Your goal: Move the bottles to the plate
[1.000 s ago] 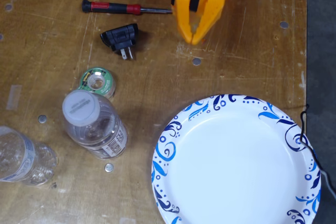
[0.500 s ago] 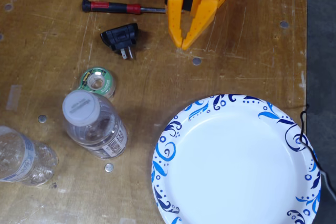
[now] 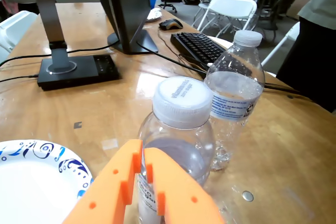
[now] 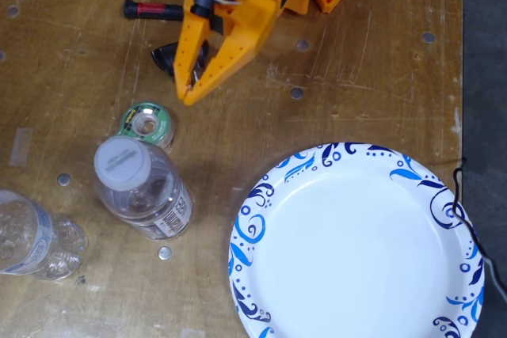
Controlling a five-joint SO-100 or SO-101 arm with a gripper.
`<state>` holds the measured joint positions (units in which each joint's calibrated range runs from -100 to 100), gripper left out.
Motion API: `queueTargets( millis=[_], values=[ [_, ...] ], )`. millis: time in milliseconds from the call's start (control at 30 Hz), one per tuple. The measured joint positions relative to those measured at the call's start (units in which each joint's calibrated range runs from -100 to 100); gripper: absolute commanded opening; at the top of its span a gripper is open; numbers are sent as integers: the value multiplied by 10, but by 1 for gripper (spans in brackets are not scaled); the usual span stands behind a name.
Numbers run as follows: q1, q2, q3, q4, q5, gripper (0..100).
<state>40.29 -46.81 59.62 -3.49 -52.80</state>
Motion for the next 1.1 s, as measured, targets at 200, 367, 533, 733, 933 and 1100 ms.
queueTargets(
  millis=[200,367,533,733,933,1100],
  values=[
    [20,76,-49,-13,1,2],
    [17,117,-56,-96,1,5],
    [15,153,-56,-143,0,21],
    [5,160,-56,-150,2,28],
    [-10,162,-56,-150,0,36],
    [-37,184,-69,-150,4,37]
  ],
)
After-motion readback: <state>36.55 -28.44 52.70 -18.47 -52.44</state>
